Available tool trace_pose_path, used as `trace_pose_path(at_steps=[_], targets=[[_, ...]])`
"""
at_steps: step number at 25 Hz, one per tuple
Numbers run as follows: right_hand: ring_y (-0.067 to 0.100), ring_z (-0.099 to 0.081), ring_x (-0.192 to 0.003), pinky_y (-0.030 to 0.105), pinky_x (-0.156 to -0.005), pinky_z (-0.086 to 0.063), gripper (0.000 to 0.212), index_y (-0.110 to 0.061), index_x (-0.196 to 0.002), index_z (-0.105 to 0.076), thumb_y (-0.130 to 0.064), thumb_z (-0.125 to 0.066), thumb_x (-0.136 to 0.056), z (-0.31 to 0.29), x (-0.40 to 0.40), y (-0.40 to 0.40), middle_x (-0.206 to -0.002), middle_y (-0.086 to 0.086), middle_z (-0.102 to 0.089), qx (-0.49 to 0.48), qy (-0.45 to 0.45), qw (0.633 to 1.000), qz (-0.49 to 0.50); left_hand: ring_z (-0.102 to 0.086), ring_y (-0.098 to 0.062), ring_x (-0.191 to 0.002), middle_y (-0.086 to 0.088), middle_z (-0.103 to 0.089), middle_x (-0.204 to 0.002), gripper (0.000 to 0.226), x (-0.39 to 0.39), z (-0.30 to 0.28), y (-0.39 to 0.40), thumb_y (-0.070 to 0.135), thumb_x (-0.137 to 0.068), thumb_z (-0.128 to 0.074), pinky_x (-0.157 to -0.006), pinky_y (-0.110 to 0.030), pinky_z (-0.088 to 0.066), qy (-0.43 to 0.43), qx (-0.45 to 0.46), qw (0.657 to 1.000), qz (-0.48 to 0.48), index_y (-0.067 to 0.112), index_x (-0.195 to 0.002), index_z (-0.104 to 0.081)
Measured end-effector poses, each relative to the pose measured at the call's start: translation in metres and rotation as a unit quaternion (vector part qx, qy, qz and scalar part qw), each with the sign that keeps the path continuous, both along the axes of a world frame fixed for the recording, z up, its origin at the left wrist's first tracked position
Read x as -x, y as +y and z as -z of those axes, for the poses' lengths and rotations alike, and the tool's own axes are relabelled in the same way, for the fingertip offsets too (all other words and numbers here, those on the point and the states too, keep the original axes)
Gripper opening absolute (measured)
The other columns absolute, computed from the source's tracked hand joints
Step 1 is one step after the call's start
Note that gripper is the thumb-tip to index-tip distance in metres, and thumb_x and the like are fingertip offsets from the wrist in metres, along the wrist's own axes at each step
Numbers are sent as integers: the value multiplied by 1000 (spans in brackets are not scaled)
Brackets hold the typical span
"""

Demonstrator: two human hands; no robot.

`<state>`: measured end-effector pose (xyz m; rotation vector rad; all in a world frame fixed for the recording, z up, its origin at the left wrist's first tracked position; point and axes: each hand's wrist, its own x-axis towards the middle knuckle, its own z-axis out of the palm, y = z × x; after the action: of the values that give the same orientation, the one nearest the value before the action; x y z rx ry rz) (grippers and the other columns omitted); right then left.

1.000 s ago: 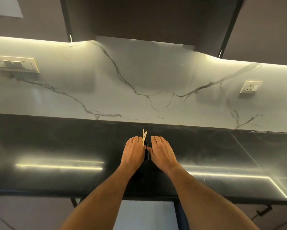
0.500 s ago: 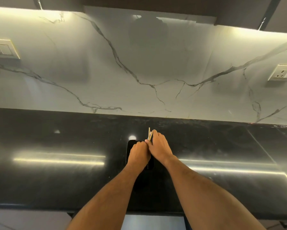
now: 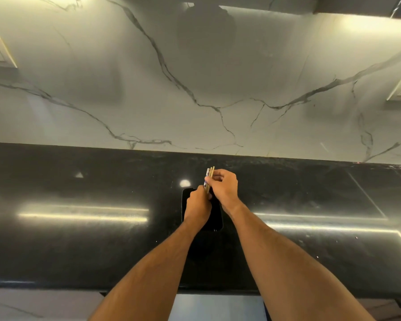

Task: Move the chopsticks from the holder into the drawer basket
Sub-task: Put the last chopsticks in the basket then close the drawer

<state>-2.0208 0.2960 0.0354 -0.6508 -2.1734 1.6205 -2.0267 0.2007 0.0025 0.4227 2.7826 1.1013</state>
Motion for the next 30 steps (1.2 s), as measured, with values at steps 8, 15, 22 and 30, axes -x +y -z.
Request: trace_pose_path(at_steps=[8, 15, 22, 30], targets=[[15, -71, -91, 20, -70, -54, 14, -12, -106, -70, -4, -66, -94, -59, -13, -11, -96, 3, -73, 61, 29, 996, -51, -60, -20, -70, -8, -67, -84, 13, -12, -39, -15, 9, -97, -44, -69, -39, -56, 3, -133, 991, 5, 12, -93, -56], [11, -67, -83, 20, -75, -55, 18, -9, -103, -67, 4, -65, -91, -159, -39, -18, -97, 8, -70, 69, 260, 962, 39, -56, -9, -71, -3, -63, -83, 20, -27, -89, -30, 15, -101, -48, -70, -28, -54, -30, -211, 976, -31, 18, -84, -58], [25, -64, -79, 40, -79, -57, 32, -18, -100, -64, 11, -58, -90, -209, -80, -7, -106, 27, -66, 113, 379, 905, 158, -67, -13, -79, -5, -68, -86, 8, -36, -143, -40, 12, -100, -59, -65, -19, -55, 38, -304, 950, -65, 9, -95, -65], [26, -58, -80, 36, -76, -50, 32, -12, -108, -55, 13, -45, -90, -214, -118, 5, -96, 26, -62, 185, 411, 865, 220, -74, -17, -77, -7, -74, -85, 9, -63, -149, -48, 7, -95, -66, -74, -32, -64, -5, -344, 928, -141, 11, -87, -69]])
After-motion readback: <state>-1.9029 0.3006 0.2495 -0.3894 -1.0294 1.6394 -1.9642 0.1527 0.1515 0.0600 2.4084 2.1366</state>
